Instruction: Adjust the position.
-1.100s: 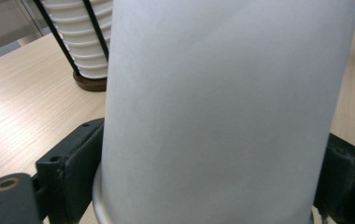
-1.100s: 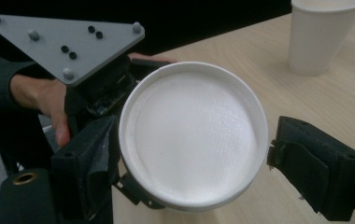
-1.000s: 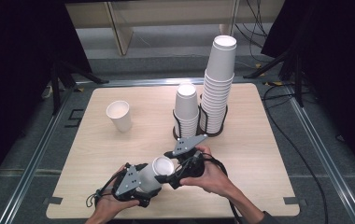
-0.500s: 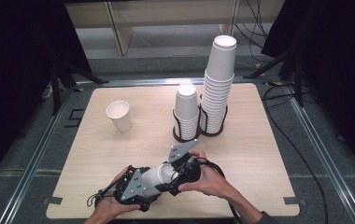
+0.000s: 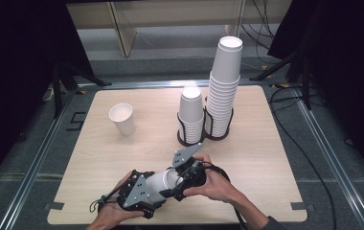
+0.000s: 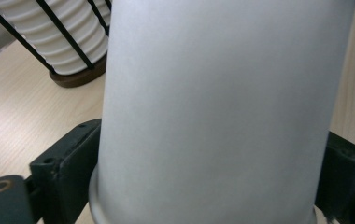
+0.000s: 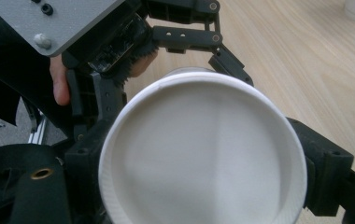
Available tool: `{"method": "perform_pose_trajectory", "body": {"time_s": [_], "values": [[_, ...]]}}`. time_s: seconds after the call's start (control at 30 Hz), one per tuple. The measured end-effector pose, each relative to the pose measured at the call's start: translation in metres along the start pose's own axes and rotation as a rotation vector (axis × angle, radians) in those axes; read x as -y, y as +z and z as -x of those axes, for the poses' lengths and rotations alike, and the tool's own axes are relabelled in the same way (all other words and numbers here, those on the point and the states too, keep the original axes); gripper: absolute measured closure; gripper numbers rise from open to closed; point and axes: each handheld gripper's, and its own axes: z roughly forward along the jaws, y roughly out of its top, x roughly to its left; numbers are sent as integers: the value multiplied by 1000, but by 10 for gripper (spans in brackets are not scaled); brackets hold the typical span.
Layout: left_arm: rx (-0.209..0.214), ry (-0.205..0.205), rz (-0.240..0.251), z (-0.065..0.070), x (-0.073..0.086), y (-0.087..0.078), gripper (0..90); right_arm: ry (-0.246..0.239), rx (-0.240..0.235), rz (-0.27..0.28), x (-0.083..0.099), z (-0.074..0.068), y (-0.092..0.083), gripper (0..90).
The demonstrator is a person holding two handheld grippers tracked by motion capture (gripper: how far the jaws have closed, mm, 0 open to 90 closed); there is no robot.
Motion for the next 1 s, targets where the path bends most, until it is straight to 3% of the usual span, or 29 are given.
{"method": "perform_pose_trajectory", "body": {"time_s": [0.1,0.13,0.2,0.23,0.3,0.4,0.53,0.9,0.93,0.97,1.0], "values": [[-3,-27,65,-1,0,-3,56,7,0,34,0,4,-6,229],[8,-32,91,-3,1,-3,55,48,-11,34,0,4,-9,230],[6,-41,115,-3,0,-4,54,30,-16,55,0,7,-11,231],[8,-59,151,-5,0,-6,52,71,-30,74,1,9,-17,233],[14,-78,197,-5,-1,-8,51,58,-45,106,2,13,-20,233],[20,-103,296,-6,-1,-11,44,98,-89,147,2,15,-25,234],[16,-125,368,-6,-3,-17,42,138,-141,216,2,18,-33,235],[12,-141,380,-6,-4,-18,43,145,-162,240,2,20,-35,235],[22,-151,404,-6,-4,-17,48,151,-165,238,2,20,-36,235],[17,-133,371,-7,-4,-20,51,150,-170,247,3,21,-36,235],[17,-133,371,-7,-4,-20,54,150,-170,247,3,21,-36,235]]}}
